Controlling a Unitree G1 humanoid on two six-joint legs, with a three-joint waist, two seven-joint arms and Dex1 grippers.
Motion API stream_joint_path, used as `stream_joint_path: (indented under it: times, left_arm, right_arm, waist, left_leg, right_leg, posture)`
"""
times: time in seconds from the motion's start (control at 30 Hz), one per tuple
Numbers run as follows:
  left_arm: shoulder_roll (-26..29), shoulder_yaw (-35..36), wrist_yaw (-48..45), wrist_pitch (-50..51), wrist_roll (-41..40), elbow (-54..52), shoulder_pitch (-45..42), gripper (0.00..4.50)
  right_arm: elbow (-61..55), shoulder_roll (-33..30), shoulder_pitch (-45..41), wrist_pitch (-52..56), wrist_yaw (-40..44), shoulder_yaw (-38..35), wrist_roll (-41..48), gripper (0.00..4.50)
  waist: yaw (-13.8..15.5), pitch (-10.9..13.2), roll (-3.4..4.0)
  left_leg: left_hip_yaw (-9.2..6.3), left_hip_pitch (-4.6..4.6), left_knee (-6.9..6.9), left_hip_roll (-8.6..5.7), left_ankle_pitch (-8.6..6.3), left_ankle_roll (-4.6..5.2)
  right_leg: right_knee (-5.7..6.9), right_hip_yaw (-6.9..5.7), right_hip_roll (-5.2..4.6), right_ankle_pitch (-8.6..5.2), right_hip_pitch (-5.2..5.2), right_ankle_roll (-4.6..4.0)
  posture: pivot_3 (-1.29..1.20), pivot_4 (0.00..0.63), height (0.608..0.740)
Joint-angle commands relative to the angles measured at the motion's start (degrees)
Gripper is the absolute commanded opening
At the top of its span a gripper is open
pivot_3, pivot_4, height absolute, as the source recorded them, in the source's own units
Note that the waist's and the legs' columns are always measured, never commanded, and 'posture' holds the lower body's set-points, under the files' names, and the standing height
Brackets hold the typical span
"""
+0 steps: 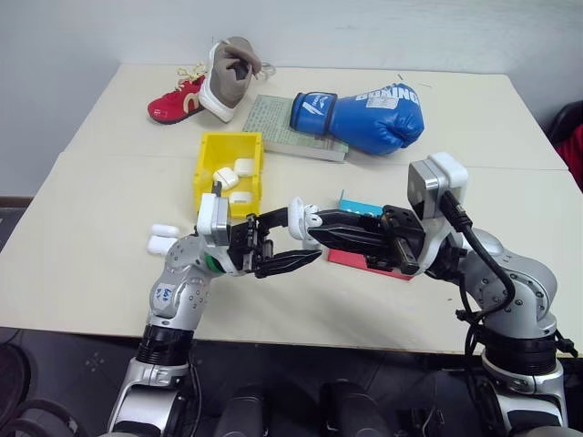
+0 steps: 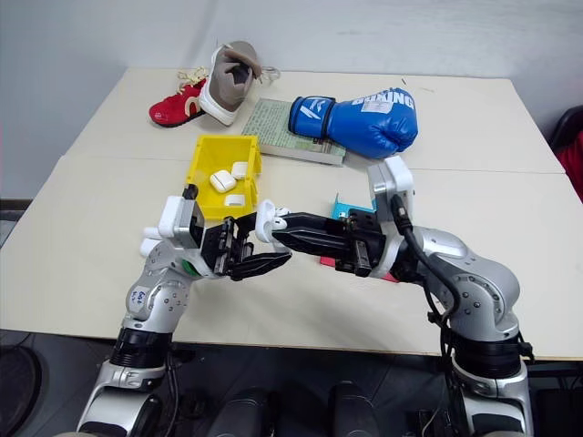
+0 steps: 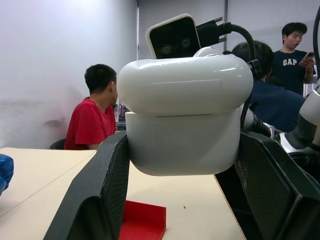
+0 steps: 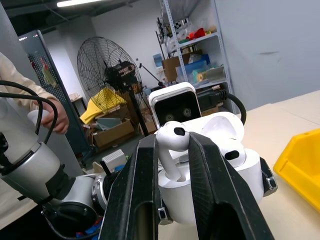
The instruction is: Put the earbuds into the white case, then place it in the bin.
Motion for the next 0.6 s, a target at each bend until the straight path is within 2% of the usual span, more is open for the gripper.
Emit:
stream_joint_path:
  times: [0.03,0.2,0.4,0.6]
  left_arm:
    - [-1.1,0.2,0.3,-1.1,-0.9,-2.5,-0.9,2.76]
    - [-1.2,0.2,0.2,-1.4,-0.6,-2.8,-0.7,2.76]
    - [-1.5,0.5,0.2,-1.8,-0.3,-3.0,-0.6,2.76]
    - [-0.5,1.6,-0.3,-1.8,-0.3,-3.2,1.0,2.76]
  right_arm:
    - [-1.0,-0.9,0.7,-0.6,-0.3,2.7,-2.2,0.44]
    - [0.0,-1.5,0.9,-1.2,-0.7,3.6,-3.5,0.44]
    - [0.2,-1.5,0.2,-3.2,-0.4,4.2,-4.3,2.46]
    - [-1.2,-8.4,1.6,1.1,1.7,-2.3,3.6,4.45]
  waist:
    - [0.0,0.0,0.0]
    - [0.0,0.0,-0.01]
    - [0.0,0.0,-0.02]
    - [0.5,0.0,-0.05]
  left_leg:
    - [0.0,0.0,0.0,0.0,0.0,0.0]
    - [0.0,0.0,0.0,0.0,0.0,0.0]
    - [0.0,0.0,0.0,0.0,0.0,0.0]
    - [-0.01,0.0,0.0,0.0,-0.01,0.02]
  right_leg:
    - [0.0,0.0,0.0,0.0,0.0,0.0]
    - [-0.01,0.0,0.0,0.0,0.0,0.0]
    - [-0.01,0.0,-0.01,0.0,0.0,0.0]
    - [-0.04,-0.01,-0.03,0.0,0.03,0.0]
  posture:
    - [0.0,0.15,0.74]
    - [0.0,0.15,0.74]
    - [0.0,0.15,0.74]
    - [0.0,0.15,0.74]
